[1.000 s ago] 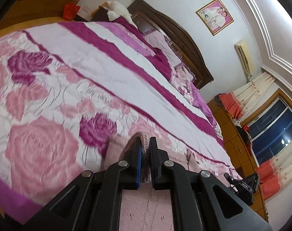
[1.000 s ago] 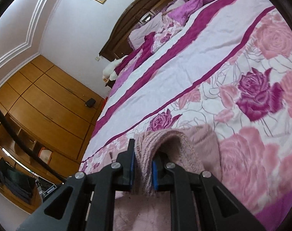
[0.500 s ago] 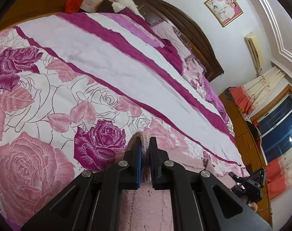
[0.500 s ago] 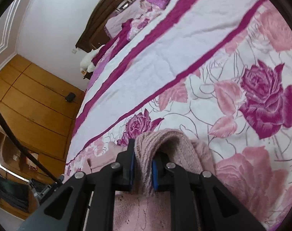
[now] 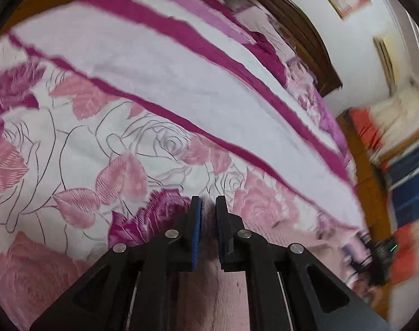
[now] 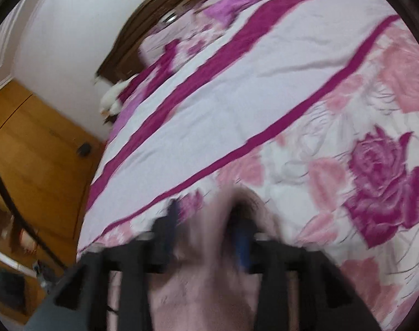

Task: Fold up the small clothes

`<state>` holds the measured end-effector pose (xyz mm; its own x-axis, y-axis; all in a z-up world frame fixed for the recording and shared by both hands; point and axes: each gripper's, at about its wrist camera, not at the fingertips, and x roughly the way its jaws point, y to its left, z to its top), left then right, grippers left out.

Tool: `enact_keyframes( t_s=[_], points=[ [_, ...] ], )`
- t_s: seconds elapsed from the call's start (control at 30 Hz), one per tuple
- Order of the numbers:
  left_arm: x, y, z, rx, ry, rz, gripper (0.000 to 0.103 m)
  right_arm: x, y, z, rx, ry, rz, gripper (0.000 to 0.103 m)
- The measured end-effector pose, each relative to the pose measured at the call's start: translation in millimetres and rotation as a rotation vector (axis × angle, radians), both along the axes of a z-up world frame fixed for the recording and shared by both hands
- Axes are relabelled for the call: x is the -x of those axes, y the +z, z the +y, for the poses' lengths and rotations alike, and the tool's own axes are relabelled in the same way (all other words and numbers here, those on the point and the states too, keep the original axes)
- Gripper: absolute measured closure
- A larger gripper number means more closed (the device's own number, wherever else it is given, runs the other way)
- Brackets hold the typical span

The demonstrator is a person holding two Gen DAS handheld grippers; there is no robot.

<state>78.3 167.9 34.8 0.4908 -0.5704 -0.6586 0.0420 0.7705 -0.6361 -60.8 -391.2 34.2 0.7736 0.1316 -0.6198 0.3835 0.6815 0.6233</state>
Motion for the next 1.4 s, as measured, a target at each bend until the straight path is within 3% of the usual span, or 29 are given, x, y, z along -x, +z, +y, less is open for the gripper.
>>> enact_keyframes(
  t_s=[0.07,0.17,0.27,0.33,0.43,0.5,0.63,0.67,0.7,0.73,0.77,0.83,0.9,0.97,1.07,1.13,1.2,1.23,1.3,1.33,1.4],
  points=[
    [5.9,12.4,16.5,0.023,0.050,-0.036,0.103,11.2,1.7,-8.4,-0.012,-0.059,-0.022,0.030],
    [30.7,31.0,25.0,-0.005,0.037,-0.083,0.103,28.2,7.0,-12.2,-0.031,-0.068,-0.044,0.030],
    [77.3,42.4,29.7,0.015,0.016,-0.105,0.103,46.4,19.0,-1.9,0.058,-0.046,-0.003,0.030],
    [107.7,43.6,30.1,0.063,0.014,-0.103,0.090,55.5,25.7,12.0,0.141,-0.019,0.035,0.030],
    [166.0,31.9,21.5,0.112,0.037,-0.121,0.083,70.7,25.0,35.4,0.259,0.031,0.115,0.030],
    [187.1,26.5,10.1,0.079,0.042,-0.168,0.081,77.1,11.4,46.9,0.255,0.071,0.162,0.030],
    [193.1,8.9,-30.8,-0.154,-0.075,-0.194,0.081,88.3,-17.8,53.9,0.171,0.085,0.203,0.031],
    [192.4,4.1,-37.1,-0.186,-0.092,-0.201,0.081,92.8,-22.9,54.9,0.167,0.083,0.201,0.034],
    [192.5,0.2,-41.8,-0.213,-0.104,-0.214,0.087,97.2,-25.7,55.1,0.167,0.081,0.192,0.050],
    [195.1,-1.7,-45.8,-0.265,-0.114,-0.246,0.103,101.9,-26.2,53.4,0.161,0.082,0.174,0.077],
    [195.8,-2.2,-45.7,-0.274,-0.128,-0.255,0.103,105.8,-25.9,51.7,0.146,0.083,0.157,0.085],
    [201.0,2.5,-36.1,-0.196,-0.126,-0.273,0.103,121.7,-19.4,43.9,0.104,0.052,0.112,0.089],
    [201.7,4.1,-27.7,-0.208,-0.081,-0.286,0.103,128.7,-16.9,36.5,0.082,0.032,0.092,0.090],
    [193.9,-4.9,-21.2,-0.206,-0.051,-0.231,0.103,122.2,-21.1,34.1,0.073,0.028,0.115,0.090],
    [191.9,-7.0,-22.1,-0.232,-0.055,-0.221,0.103,116.6,-26.9,36.3,0.075,0.013,0.150,0.086],
    [198.4,-1.8,-31.5,-0.287,-0.076,-0.253,0.103,115.3,-21.2,41.4,0.128,-0.024,0.204,0.060],
    [205.3,4.3,-36.8,-0.326,-0.084,-0.286,0.103,119.5,-9.8,46.0,0.167,-0.038,0.233,0.050],
    [210.2,8.8,-39.1,-0.333,-0.093,-0.319,0.103,122.5,-1.3,49.2,0.184,-0.027,0.223,0.050],
    [221.0,15.5,-37.1,-0.311,-0.099,-0.354,0.103,129.5,14.8,55.3,0.215,-0.008,0.198,0.043],
    [221.6,16.3,-34.1,-0.296,-0.098,-0.360,0.103,134.3,23.1,59.3,0.231,0.000,0.186,0.032],
    [223.6,21.4,-26.6,-0.261,-0.076,-0.359,0.103,141.4,32.5,64.9,0.227,0.014,0.164,0.022]
  ],
)
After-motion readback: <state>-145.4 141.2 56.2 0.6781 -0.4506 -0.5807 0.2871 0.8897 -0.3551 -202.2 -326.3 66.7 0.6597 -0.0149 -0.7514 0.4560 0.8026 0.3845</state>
